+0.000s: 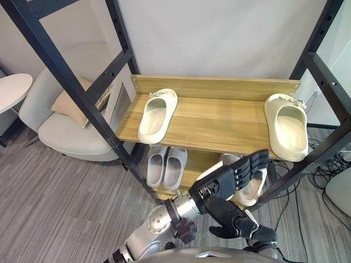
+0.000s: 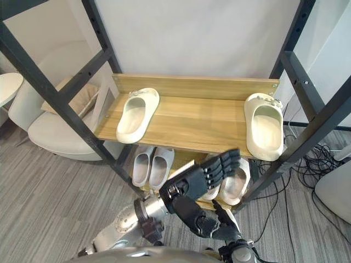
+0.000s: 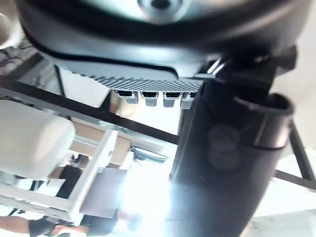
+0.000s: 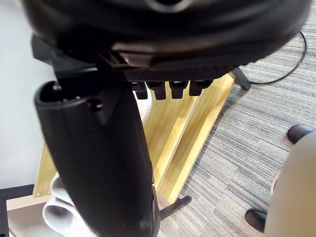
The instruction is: Organize the slippers on the shoe rack
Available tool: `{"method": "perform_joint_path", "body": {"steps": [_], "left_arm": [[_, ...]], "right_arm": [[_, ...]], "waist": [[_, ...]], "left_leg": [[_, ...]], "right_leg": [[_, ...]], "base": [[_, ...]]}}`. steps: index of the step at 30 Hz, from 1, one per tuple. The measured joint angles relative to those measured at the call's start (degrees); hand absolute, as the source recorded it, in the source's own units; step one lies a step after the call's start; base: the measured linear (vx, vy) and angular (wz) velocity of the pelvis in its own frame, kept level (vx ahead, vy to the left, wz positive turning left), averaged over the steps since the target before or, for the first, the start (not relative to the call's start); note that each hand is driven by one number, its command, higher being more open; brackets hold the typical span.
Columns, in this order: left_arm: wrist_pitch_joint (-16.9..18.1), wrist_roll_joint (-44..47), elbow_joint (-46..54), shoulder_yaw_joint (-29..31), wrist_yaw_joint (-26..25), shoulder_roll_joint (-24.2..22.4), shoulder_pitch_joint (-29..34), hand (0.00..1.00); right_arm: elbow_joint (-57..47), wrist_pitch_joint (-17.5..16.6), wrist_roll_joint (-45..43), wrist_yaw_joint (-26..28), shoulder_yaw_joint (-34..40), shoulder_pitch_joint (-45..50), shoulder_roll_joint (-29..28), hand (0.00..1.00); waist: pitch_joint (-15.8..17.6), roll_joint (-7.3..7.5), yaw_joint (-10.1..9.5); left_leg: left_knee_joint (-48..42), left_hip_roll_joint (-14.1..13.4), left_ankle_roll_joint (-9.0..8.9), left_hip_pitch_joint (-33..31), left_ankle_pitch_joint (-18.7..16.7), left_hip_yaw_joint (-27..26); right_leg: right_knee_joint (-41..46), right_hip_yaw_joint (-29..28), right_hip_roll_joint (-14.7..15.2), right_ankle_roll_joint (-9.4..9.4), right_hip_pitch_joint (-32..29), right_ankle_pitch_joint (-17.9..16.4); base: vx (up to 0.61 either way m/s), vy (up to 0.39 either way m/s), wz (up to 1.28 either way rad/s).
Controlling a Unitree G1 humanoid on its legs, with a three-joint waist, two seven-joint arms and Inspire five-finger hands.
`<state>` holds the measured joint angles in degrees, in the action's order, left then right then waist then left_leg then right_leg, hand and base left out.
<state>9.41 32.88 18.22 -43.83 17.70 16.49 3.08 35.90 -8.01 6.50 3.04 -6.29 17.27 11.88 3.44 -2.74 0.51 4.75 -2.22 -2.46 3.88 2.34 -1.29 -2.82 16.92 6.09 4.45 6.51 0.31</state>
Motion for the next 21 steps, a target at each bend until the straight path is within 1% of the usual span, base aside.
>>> {"method": "perform_joint_path", "body": {"steps": [4, 8, 9, 10, 13, 15, 17, 18, 20, 21], "left_arm": [[0.5, 0.3, 3.5, 1.9, -2.3, -1.6, -0.5, 1.0], [2.0, -2.2, 6.4, 5.1, -6.9, -3.1, -1.1, 1.0], [2.8, -4.2, 6.8, 6.5, -8.5, -3.3, -2.0, 1.0], [3.6, -6.5, 6.8, 8.3, -10.3, -3.5, -3.0, 1.0], [5.2, -12.3, 6.8, 11.4, -14.1, -3.5, -5.6, 1.0], [6.7, -18.4, 6.8, 14.5, -18.0, -3.3, -8.2, 1.0], [7.3, -22.6, 6.8, 16.2, -20.4, -3.0, -9.8, 1.0], [8.0, -27.0, 6.4, 17.4, -22.6, -2.0, -11.6, 1.0], [8.2, -30.0, 5.6, 18.4, -24.0, -0.7, -13.5, 1.0], [8.5, -32.8, 4.0, 19.4, -25.1, 0.8, -15.3, 1.0]], "right_arm": [[0.5, 0.0, -0.1, 0.2, 0.0, 0.2, -0.2, 1.0], [1.2, 0.2, -0.1, 0.1, -0.2, 0.0, -0.5, 1.0], [1.2, 0.2, -0.1, 0.1, -0.3, 0.0, -0.6, 1.0], [1.3, 0.2, -0.4, 0.1, -0.8, 0.3, -0.6, 1.0], [1.4, 0.2, -1.8, 0.1, -1.3, 0.4, -0.7, 1.0], [1.8, 0.2, -2.1, 0.1, -1.7, 0.4, -0.7, 1.0], [2.1, 0.2, -2.1, 0.1, -1.8, 0.3, -0.7, 1.0], [2.1, 0.2, -2.1, 0.1, -1.9, 0.4, -0.7, 1.0], [2.1, 0.2, -2.1, 0.1, -2.0, 0.3, -0.7, 1.0], [2.1, 0.2, -2.1, 0.1, -2.2, 0.3, -0.7, 1.0]], "waist": [[-0.4, 0.3, -0.18], [-1.0, 0.7, -0.46], [-0.9, 0.73, -0.49], [-1.1, 1.07, -0.46], [-1.5, 1.27, -0.44], [-1.5, 1.46, -0.45], [-1.6, 1.6, -0.45], [-1.6, 1.71, -0.43], [-1.5, 1.8, -0.41], [-1.5, 1.84, -0.38]], "left_leg": [[0.0, 0.1, -0.01, 0.3, 0.0, 0.4], [0.0, 0.1, 0.0, 0.5, 0.0, 0.7], [0.0, 0.1, -0.01, 1.0, 0.0, 0.8], [0.0, 0.1, -0.02, 1.3, 0.0, 1.0], [0.0, 0.1, -0.03, 1.2, 0.0, 1.8], [-0.1, 0.1, -0.04, 1.3, 0.0, 2.1], [0.0, 0.1, -0.05, 1.2, 0.0, 2.2], [0.0, 0.2, -0.06, 1.2, 0.0, 2.4], [0.0, 0.2, -0.07, 1.2, 0.0, 2.5], [0.0, 0.2, -0.07, 1.1, 0.0, 2.7]], "right_leg": [[0.0, 0.4, 0.0, 0.07, 0.6, -0.2], [0.1, 0.6, 0.0, 0.03, 0.9, -0.3], [0.1, 0.7, 0.0, 0.04, 1.4, -0.3], [0.1, 0.9, 0.0, 0.02, 1.8, -0.5], [0.4, 1.6, 0.0, -0.05, 2.0, -0.8], [0.6, 2.0, 0.0, -0.07, 2.1, -1.1], [0.7, 2.1, 0.0, -0.13, 2.1, -1.2], [0.8, 2.2, 0.0, -0.17, 2.1, -1.4], [0.9, 2.4, 0.0, -0.12, 2.1, -1.5], [1.0, 2.6, 0.0, -0.12, 2.1, -1.6]], "base": [[0.0, -0.002, 0.05], [0.0, 0.001, 0.03], [-0.01, 0.0, 0.07], [-0.01, -0.002, 0.09], [-0.01, -0.008, 0.13], [-0.01, -0.007, 0.09], [0.01, -0.004, 0.05], [0.02, -0.002, 0.04], [0.02, -0.004, 0.05], [0.02, -0.007, 0.06]]}}
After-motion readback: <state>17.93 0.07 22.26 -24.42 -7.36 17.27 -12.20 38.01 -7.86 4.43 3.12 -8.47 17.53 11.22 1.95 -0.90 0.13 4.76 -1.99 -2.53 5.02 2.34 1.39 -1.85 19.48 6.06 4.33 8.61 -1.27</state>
